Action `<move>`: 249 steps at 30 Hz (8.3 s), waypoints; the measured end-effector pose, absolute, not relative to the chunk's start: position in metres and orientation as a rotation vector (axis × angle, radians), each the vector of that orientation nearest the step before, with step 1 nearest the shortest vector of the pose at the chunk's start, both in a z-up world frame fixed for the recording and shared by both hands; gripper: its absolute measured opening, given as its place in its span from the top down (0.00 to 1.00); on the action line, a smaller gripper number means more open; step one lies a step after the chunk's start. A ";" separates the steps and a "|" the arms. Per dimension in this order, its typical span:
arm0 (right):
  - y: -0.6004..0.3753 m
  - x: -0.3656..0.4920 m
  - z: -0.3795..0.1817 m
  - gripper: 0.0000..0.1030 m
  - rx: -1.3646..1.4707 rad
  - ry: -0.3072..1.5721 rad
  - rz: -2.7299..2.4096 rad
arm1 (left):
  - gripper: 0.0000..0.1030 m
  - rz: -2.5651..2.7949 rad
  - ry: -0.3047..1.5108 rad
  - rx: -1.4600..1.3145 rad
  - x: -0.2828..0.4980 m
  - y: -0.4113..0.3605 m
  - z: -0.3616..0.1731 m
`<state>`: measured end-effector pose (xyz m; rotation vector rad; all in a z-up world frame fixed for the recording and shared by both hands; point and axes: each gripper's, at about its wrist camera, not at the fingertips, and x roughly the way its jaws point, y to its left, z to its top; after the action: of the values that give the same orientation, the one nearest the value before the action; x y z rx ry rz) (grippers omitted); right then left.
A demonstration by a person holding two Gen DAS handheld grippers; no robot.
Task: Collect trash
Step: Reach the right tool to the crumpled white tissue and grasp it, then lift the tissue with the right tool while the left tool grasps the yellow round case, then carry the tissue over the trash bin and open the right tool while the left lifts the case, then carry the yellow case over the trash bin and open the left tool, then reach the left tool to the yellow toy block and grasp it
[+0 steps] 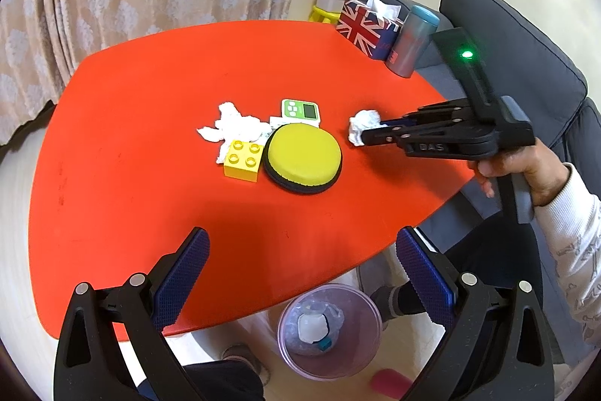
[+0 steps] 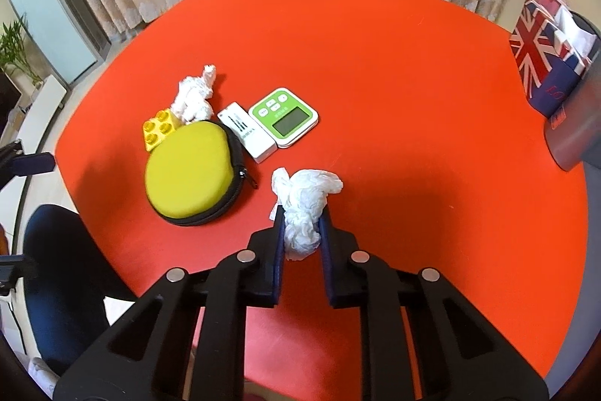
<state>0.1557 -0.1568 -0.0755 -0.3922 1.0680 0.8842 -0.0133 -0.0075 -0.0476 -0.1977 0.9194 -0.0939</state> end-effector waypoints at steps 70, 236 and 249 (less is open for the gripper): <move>-0.207 0.145 -0.047 0.84 -0.290 1.039 0.856 | 0.32 -0.235 1.068 0.016 0.106 -0.030 -0.075; -0.230 0.100 -0.026 0.05 -0.238 1.009 0.886 | 0.38 -0.103 1.037 -0.105 0.084 0.012 -0.085; -0.226 0.102 -0.030 0.05 -0.231 1.021 0.889 | 0.52 -0.084 1.051 -0.096 0.090 0.017 -0.090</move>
<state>0.1022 -0.2260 -0.0304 -0.2311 1.0214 0.8893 0.0903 0.0172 -0.0905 -0.0958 1.0515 -0.0842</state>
